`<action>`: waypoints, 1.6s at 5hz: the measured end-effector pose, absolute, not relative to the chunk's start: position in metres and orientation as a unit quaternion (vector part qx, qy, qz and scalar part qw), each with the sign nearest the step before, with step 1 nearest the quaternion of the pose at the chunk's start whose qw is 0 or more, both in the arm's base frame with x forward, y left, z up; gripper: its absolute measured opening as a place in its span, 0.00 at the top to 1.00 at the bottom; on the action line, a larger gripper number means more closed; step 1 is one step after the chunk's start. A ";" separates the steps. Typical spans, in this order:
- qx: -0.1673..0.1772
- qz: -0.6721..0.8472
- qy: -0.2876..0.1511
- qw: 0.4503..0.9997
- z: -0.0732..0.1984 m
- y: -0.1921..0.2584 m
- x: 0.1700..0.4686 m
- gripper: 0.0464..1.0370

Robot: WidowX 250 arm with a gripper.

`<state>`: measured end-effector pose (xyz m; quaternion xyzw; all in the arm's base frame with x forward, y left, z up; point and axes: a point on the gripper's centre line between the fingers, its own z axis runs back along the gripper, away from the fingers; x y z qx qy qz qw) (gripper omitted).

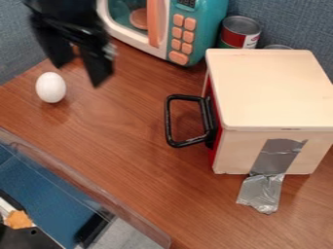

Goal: Opened the drawer of the cabinet

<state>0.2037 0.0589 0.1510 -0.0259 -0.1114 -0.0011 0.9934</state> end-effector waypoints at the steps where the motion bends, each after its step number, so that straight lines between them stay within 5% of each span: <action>1: -0.017 0.059 -0.105 0.993 0.130 0.044 0.229 0.04; 4: 0.018 0.160 -0.111 0.981 0.085 0.041 0.283 0.04; 8: 0.019 0.217 -0.128 0.968 0.066 0.013 0.291 0.04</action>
